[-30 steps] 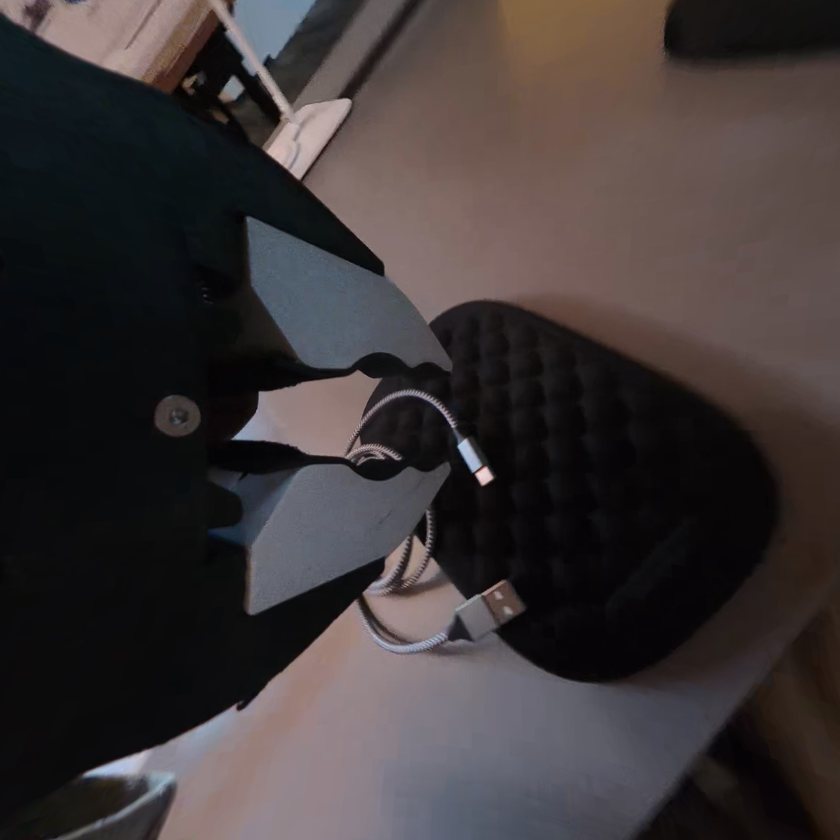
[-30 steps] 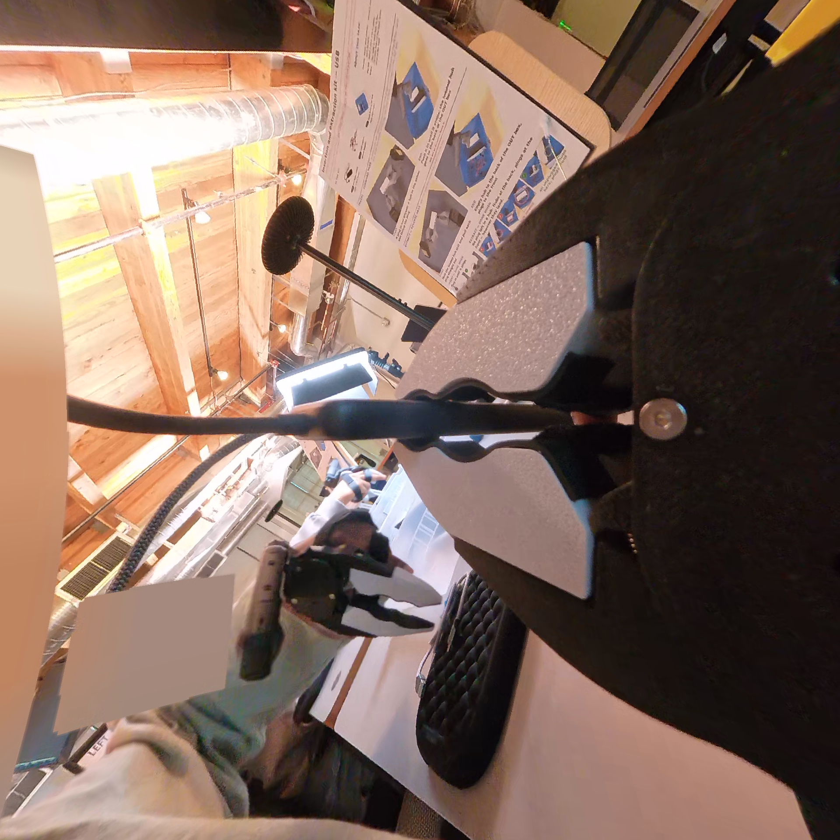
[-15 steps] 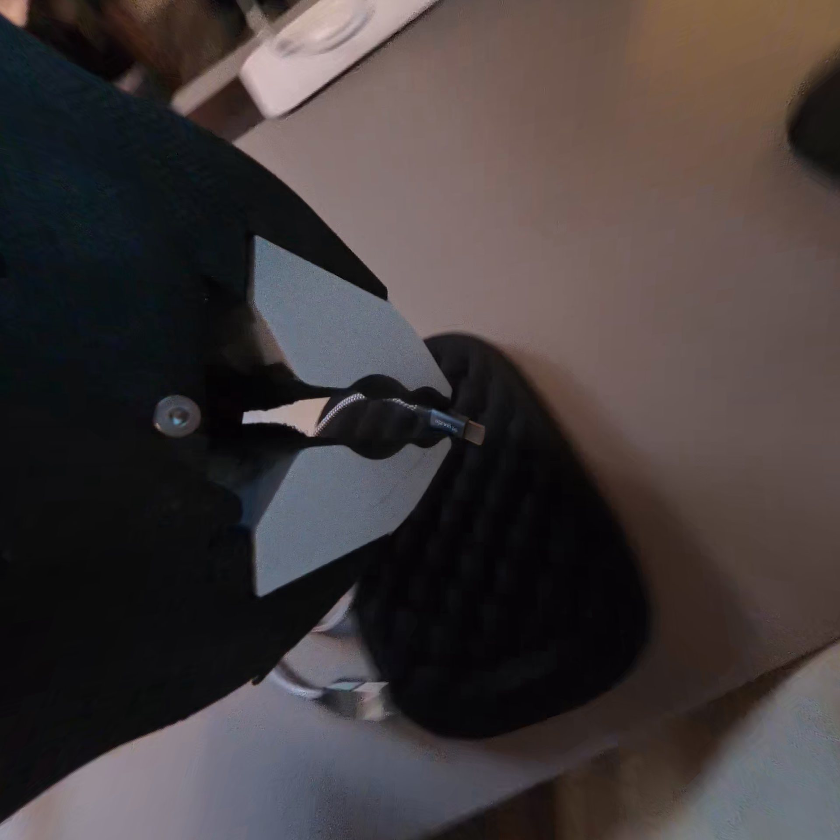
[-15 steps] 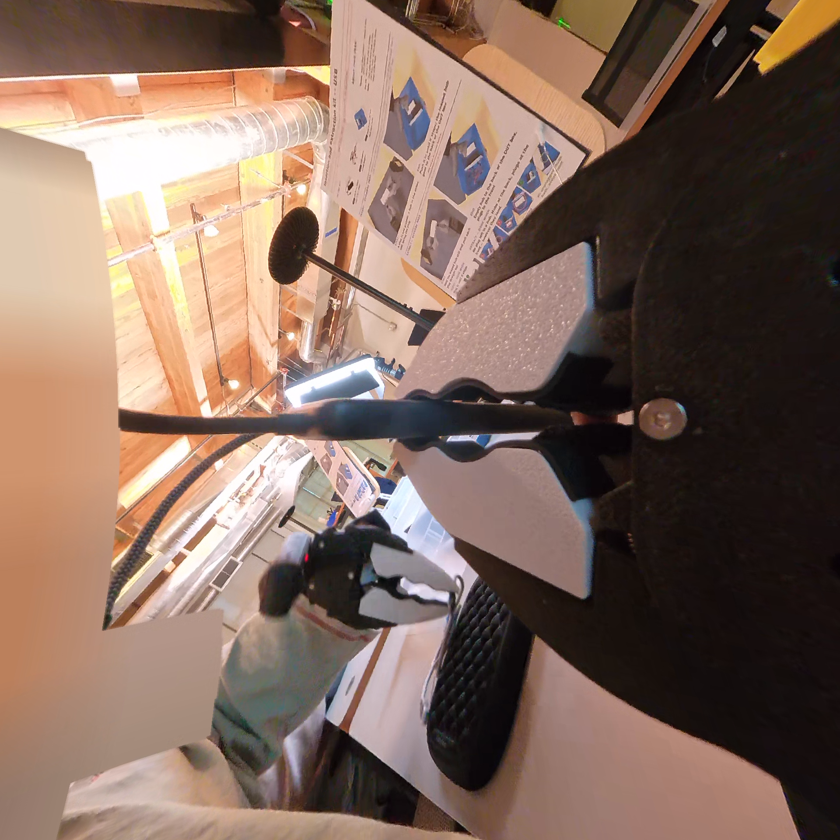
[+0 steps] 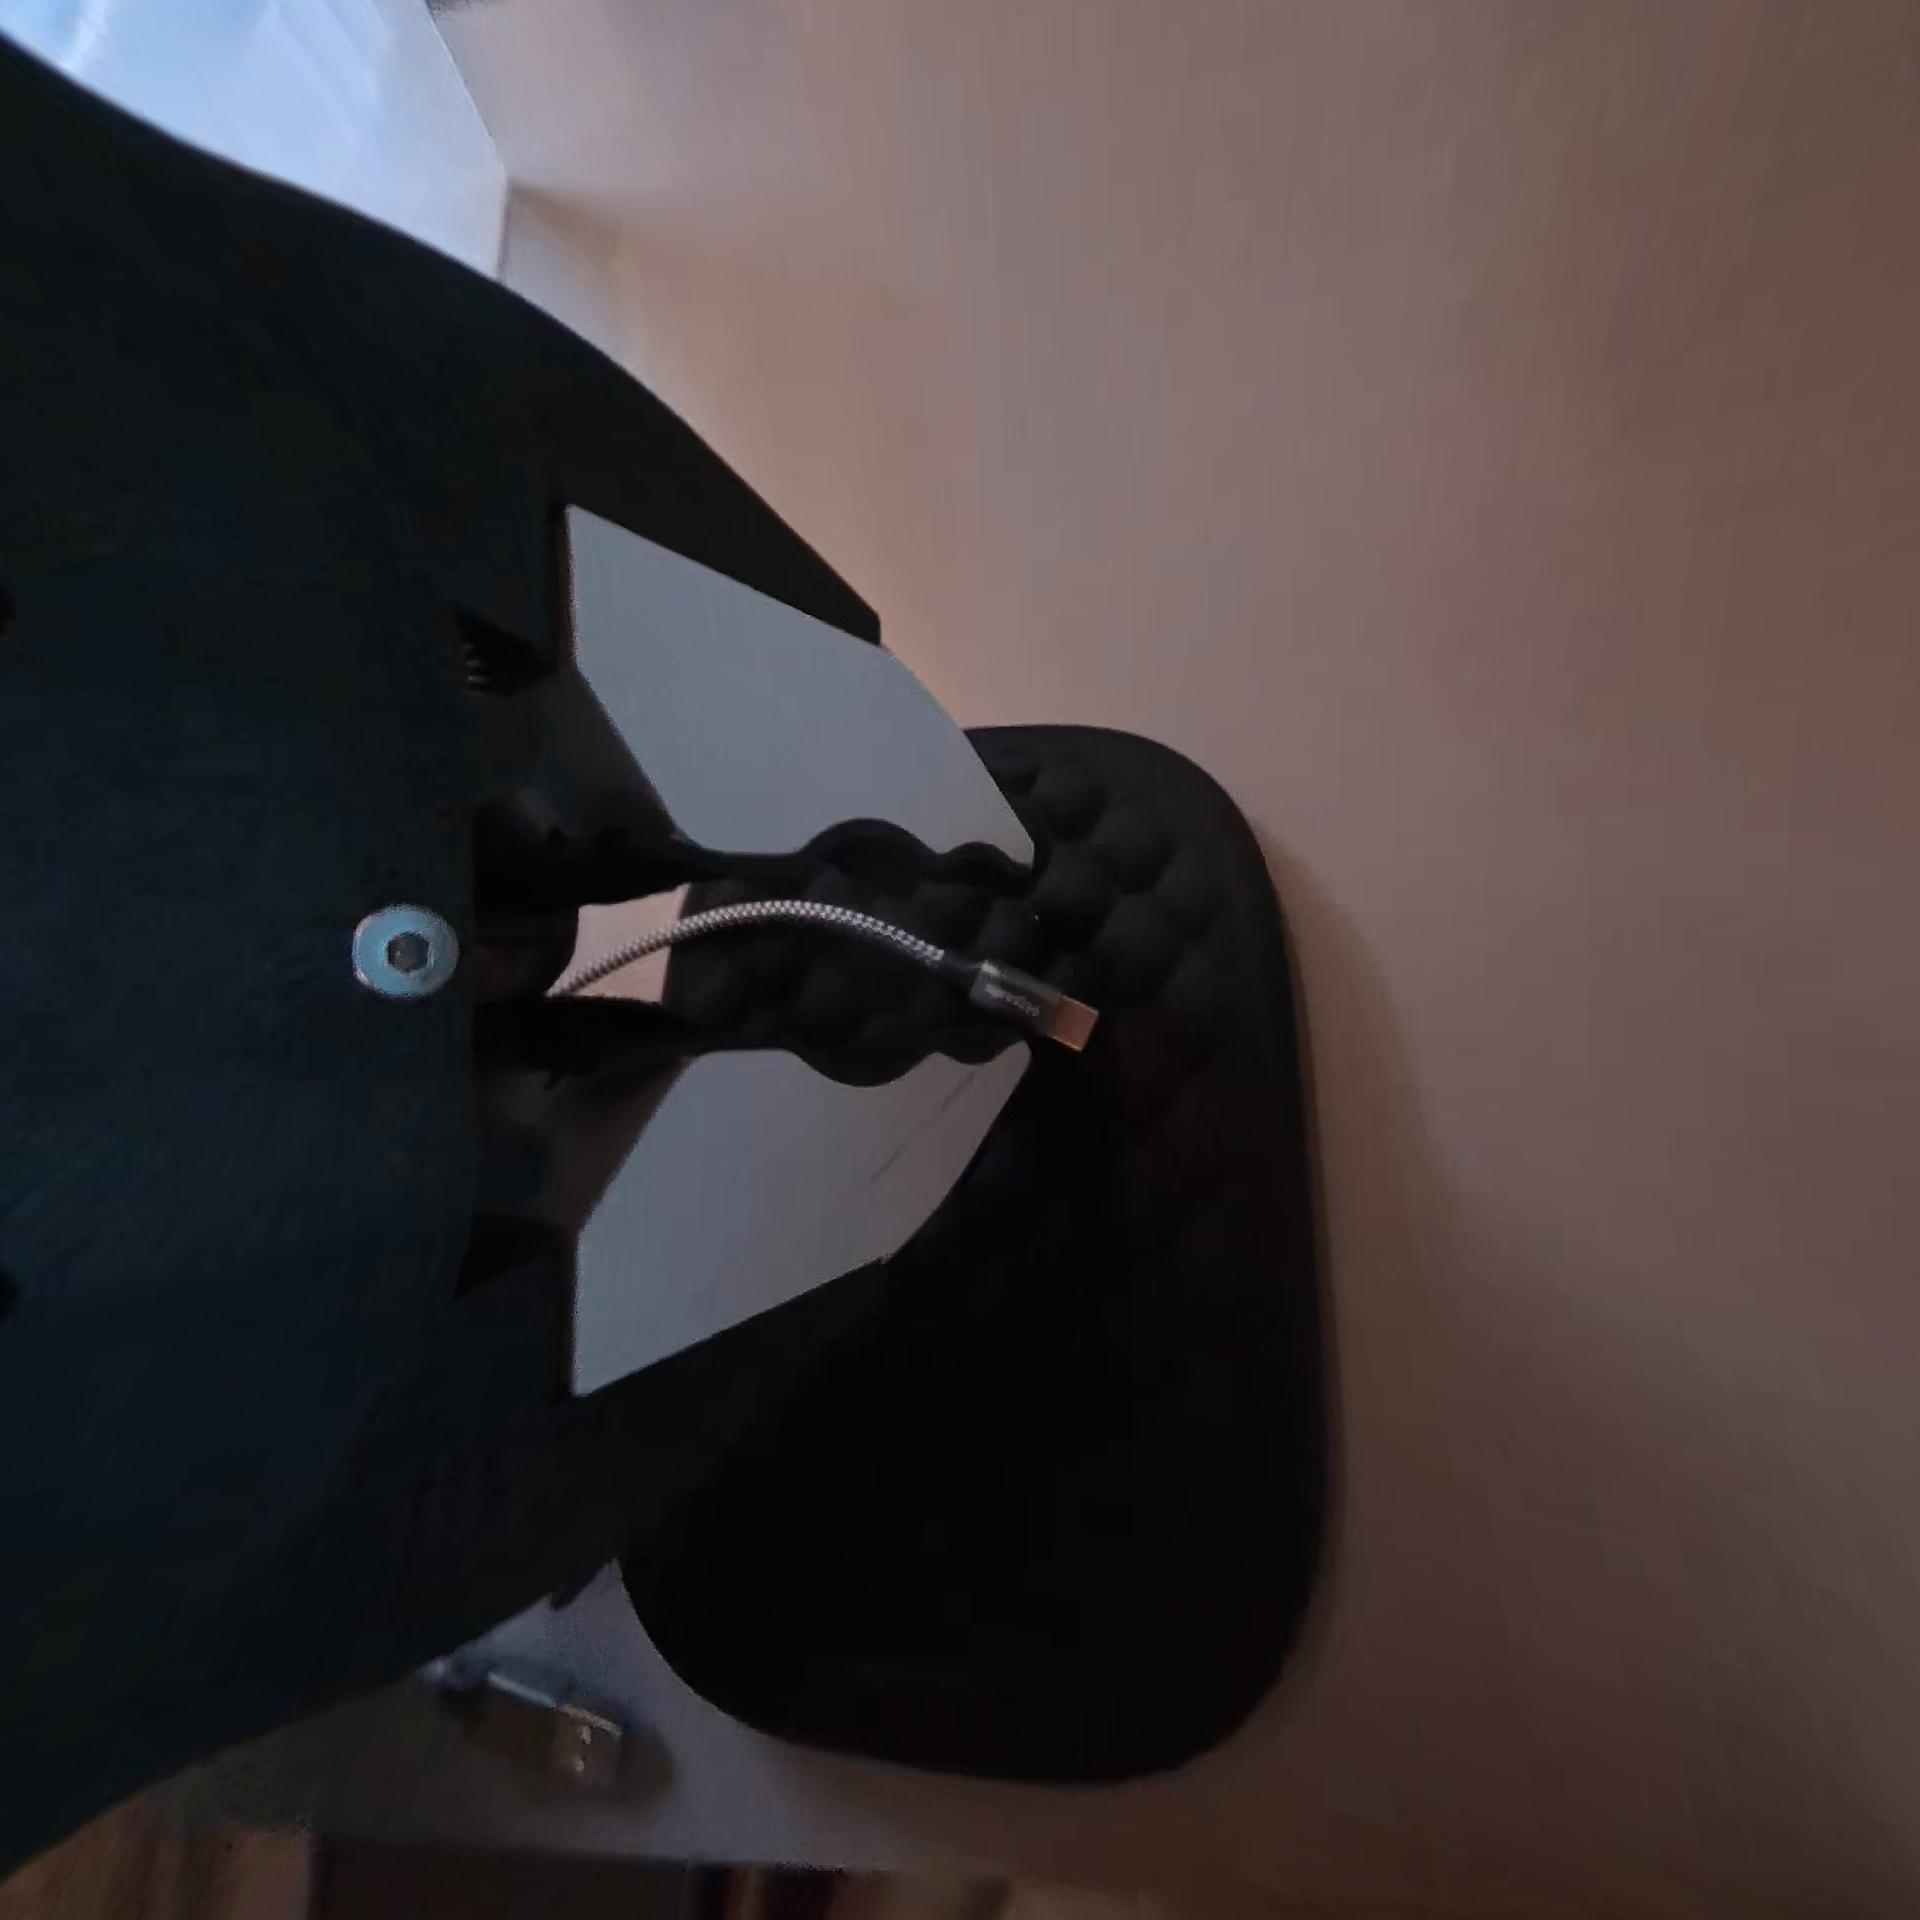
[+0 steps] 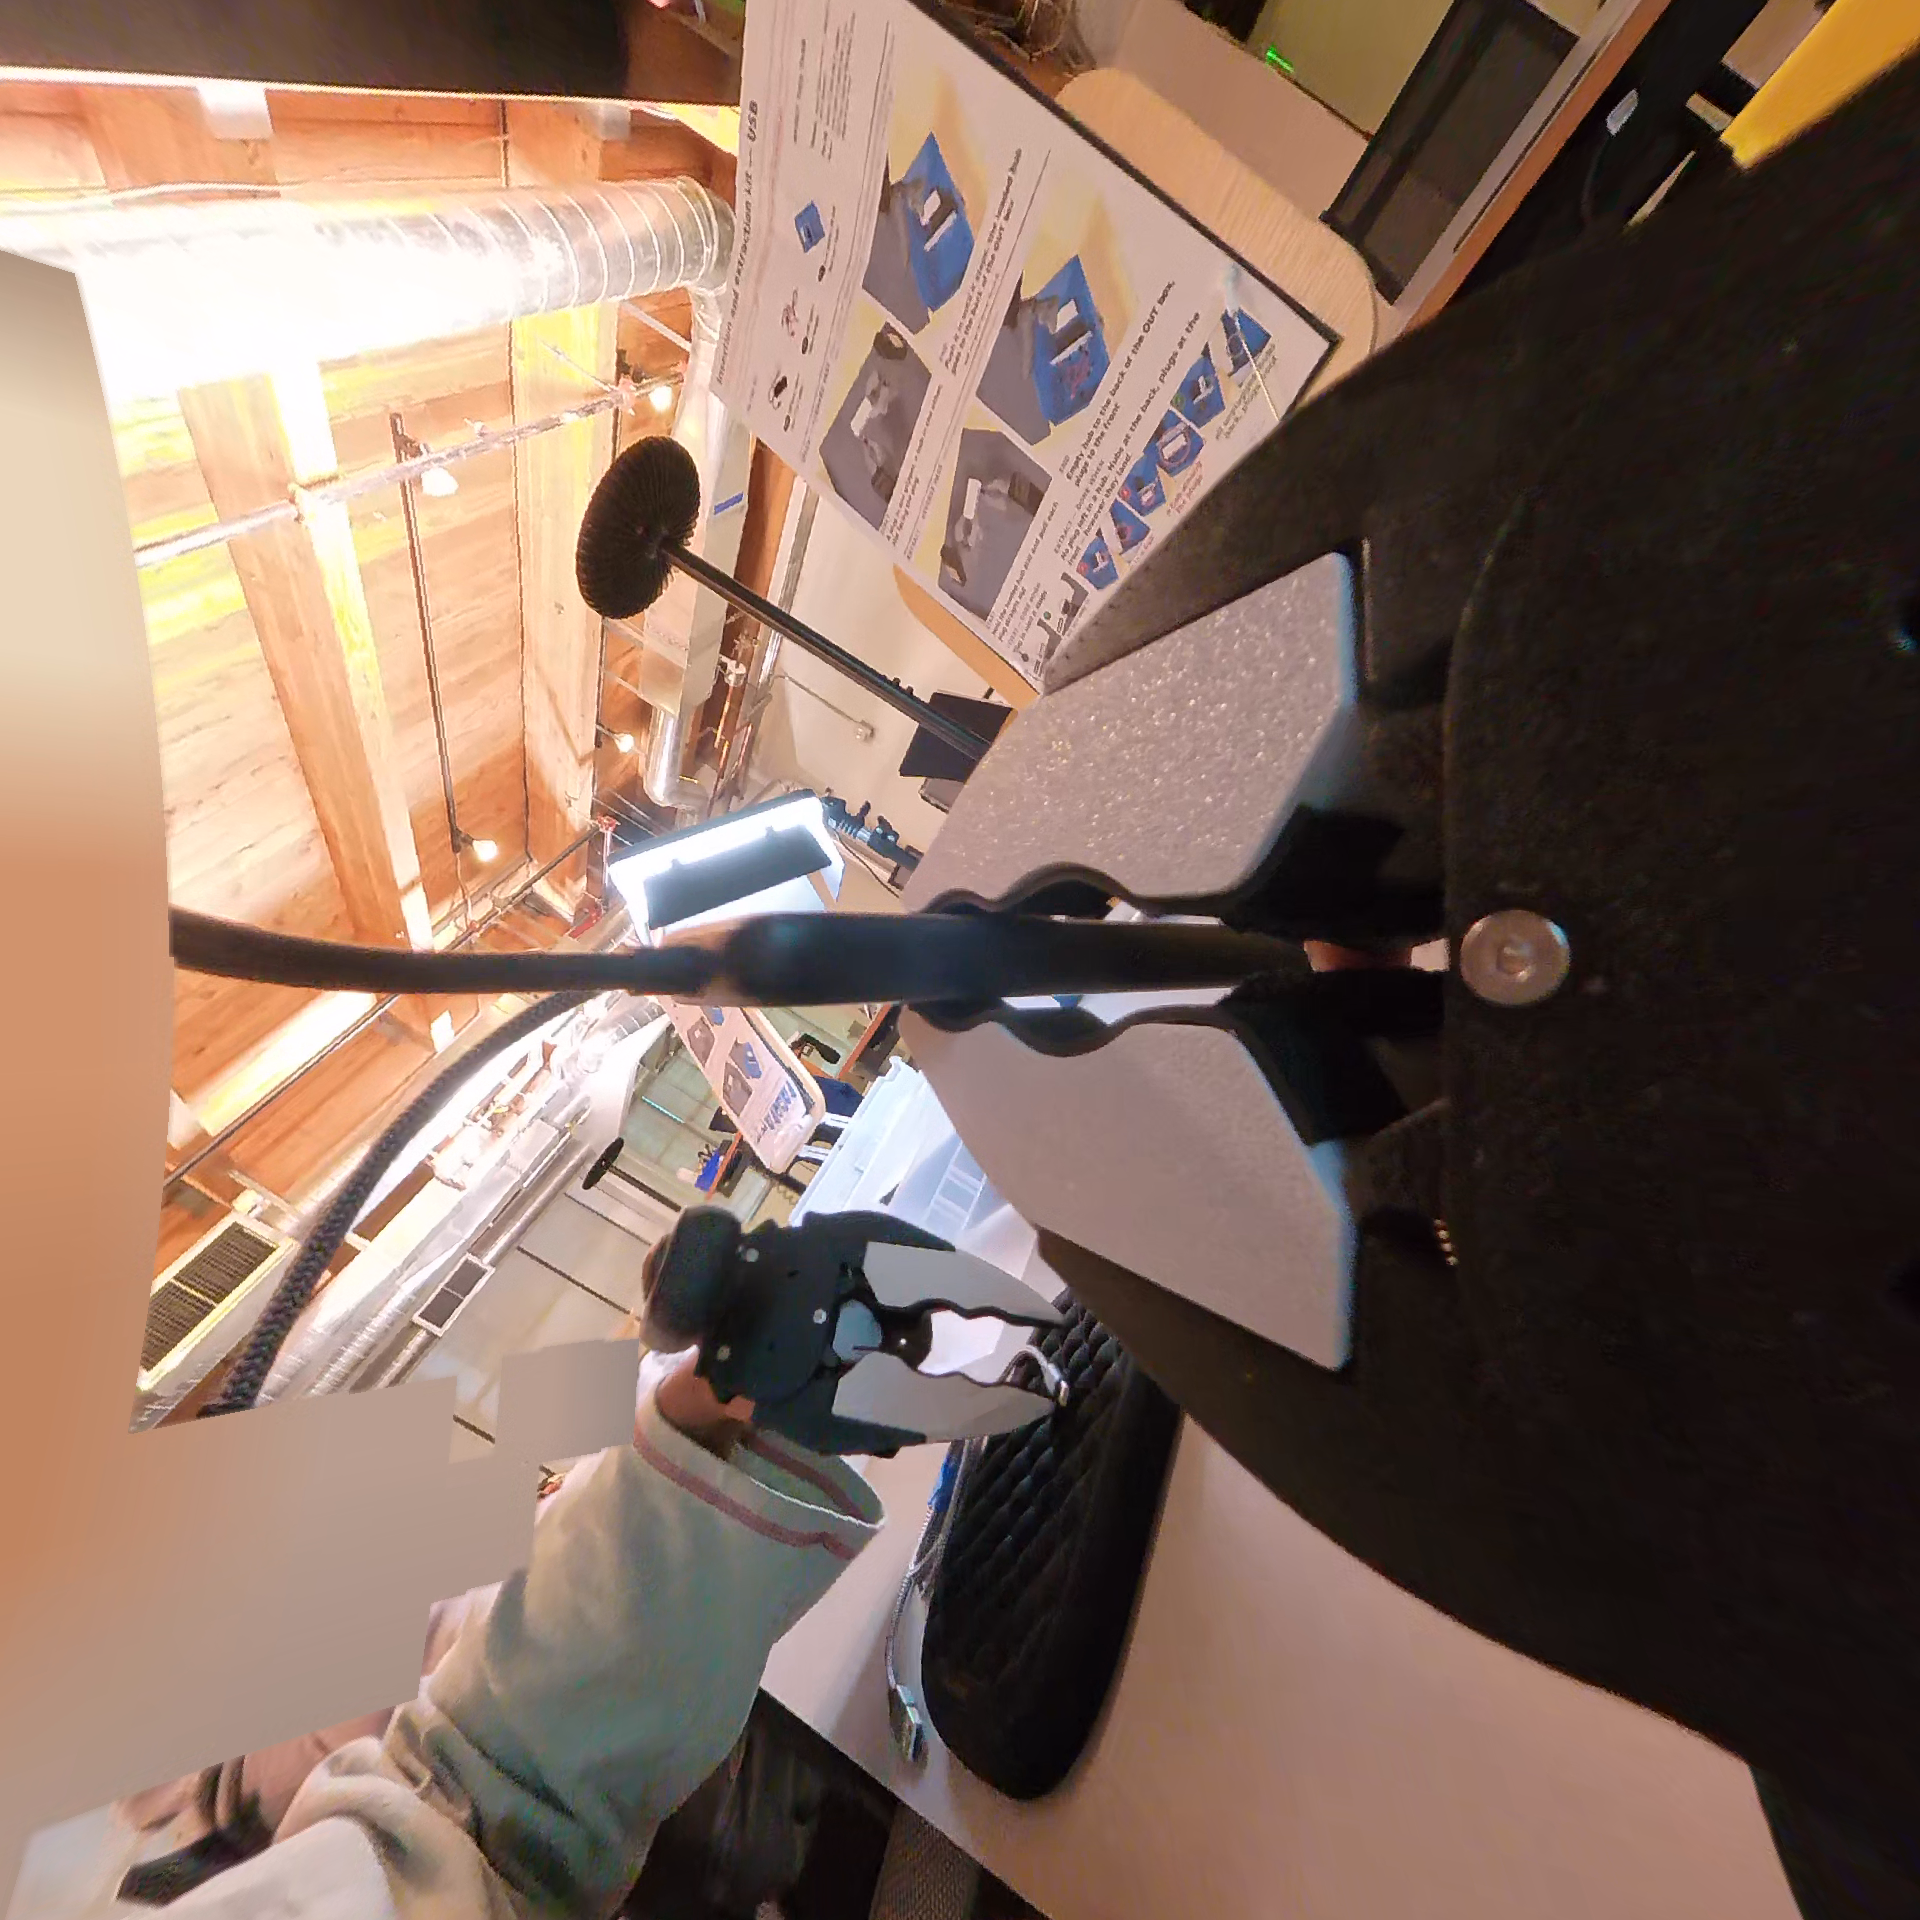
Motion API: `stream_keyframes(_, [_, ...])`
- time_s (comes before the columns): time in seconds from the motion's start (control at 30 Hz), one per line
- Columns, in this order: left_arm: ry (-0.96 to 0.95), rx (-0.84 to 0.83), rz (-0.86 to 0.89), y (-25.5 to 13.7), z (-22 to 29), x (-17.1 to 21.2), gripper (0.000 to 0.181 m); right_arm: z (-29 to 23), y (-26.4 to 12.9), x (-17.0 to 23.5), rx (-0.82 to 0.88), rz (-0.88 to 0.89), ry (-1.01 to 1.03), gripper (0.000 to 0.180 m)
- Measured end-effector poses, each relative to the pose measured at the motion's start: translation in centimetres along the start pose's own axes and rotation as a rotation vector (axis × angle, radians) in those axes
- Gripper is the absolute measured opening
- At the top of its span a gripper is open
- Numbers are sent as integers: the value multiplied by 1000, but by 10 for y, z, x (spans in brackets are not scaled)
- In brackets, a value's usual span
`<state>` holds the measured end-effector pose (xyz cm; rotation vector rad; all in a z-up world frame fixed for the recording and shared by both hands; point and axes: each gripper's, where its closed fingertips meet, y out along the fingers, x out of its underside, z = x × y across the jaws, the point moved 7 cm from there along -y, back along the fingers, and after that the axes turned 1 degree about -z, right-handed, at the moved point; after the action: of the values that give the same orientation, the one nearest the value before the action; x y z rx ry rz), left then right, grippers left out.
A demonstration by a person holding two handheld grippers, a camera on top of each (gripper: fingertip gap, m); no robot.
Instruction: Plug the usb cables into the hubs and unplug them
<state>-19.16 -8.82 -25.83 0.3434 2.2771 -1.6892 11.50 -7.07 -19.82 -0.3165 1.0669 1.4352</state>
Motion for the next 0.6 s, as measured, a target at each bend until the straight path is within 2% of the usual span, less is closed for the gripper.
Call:
stream_keyframes(0.17, [176, -45, -24, -5, 7, 10, 30, -1, 1, 1, -7, -5, 3, 12])
stream_keyframes(0.27, [221, -40, 14, -8, 6, 13, 25, -1, 3, 2, -9, -3, 6, 12])
stream_keyframes(0.37, [354, -68, 0, -10, 2, 20, 21, -1, 4, 1, -12, -5, 4, 12])
stream_keyframes(0.5, [430, 26, 96, -11, 8, 18, 20, -2, 4, 1, -13, -6, 8, 12])
stream_keyframes(0.6, [498, 12, 101, -7, 6, 16, 18, -2, 4, 3, -14, -9, 10, 12])
